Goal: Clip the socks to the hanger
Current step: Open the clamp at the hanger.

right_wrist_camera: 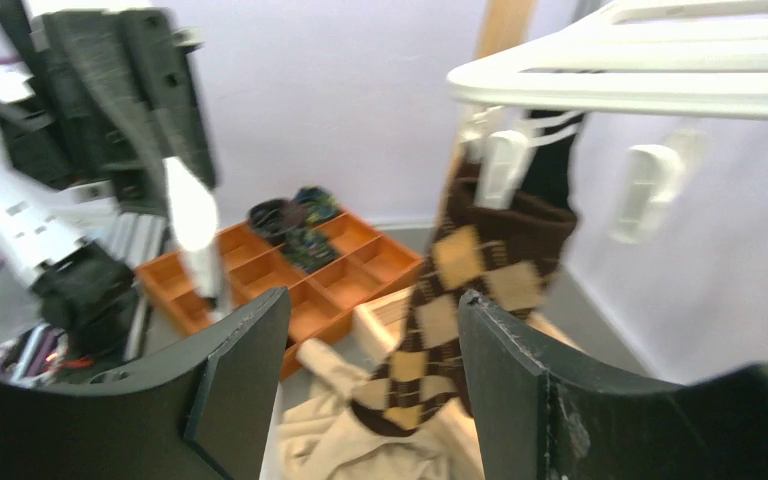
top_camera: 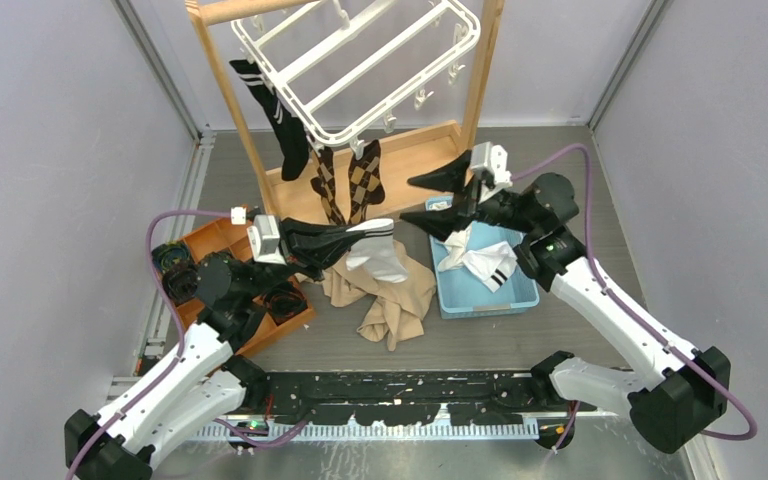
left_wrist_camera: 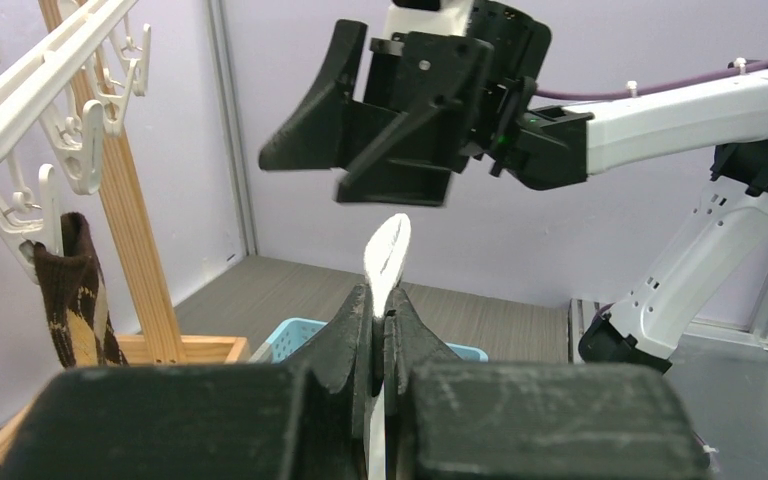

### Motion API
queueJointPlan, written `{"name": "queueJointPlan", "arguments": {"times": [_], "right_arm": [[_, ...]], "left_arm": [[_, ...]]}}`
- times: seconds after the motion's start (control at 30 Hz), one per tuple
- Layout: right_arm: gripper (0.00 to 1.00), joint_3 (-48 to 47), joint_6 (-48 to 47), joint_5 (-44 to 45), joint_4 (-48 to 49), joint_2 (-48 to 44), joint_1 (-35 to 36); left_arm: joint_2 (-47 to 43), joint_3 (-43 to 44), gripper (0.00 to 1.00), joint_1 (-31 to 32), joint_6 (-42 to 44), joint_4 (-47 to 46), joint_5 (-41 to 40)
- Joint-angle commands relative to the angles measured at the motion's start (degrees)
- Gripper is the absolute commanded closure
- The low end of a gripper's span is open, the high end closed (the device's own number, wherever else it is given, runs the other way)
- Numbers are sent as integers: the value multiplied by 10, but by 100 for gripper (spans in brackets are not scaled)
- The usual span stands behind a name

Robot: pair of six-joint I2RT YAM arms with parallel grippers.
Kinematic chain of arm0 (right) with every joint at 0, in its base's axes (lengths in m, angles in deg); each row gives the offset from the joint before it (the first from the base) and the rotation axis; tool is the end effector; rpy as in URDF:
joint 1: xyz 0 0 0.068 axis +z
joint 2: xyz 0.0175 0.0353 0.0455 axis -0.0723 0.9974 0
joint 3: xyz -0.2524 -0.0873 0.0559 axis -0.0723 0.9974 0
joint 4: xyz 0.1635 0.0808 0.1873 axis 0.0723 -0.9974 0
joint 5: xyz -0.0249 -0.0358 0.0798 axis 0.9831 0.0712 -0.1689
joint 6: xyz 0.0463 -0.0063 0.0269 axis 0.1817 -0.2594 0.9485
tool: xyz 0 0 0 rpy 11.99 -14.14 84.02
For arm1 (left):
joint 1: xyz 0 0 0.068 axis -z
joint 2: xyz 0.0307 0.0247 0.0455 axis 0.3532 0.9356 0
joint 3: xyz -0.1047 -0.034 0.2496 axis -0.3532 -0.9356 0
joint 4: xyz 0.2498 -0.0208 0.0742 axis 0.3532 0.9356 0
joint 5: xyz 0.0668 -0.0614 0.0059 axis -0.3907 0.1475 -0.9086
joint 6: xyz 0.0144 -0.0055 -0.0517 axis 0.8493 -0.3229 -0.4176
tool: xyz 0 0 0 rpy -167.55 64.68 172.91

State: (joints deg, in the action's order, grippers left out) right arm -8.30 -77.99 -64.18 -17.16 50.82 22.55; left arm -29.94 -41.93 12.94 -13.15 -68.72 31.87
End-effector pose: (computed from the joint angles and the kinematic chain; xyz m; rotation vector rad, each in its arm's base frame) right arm 0.2049 0.1328 0.4071 -0.9731 1.0088 0.9683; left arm 0.1233 -0.1045 0.3647 0.6666 0.9620 -1.0979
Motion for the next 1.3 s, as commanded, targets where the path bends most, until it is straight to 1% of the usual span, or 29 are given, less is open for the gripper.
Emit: {"name": "queueJointPlan", "arguments": {"times": [0.0, 0.17, 0.4, 0.5, 0.63, 1.27], "right_arm": [[32, -24, 75, -12, 156, 50, -54], [32, -90, 143, -23, 261, 153, -59], [32, -155, 153, -16, 287, 230, -58], [31, -175, 167, -9, 300, 250, -59], [31, -188, 201, -6, 345, 276, -56], [31, -225, 208, 33, 381, 334, -28]], "left_arm": [[-21, -3, 100, -3, 25, 12, -9], [-29, -5, 100, -2, 33, 22, -9], [-40, -2, 100, -2, 45, 41, -16], [-38, 5, 100, -2, 54, 53, -17], [-28, 10, 100, -2, 56, 50, -18], [-22, 10, 100, -3, 57, 51, -34]]}}
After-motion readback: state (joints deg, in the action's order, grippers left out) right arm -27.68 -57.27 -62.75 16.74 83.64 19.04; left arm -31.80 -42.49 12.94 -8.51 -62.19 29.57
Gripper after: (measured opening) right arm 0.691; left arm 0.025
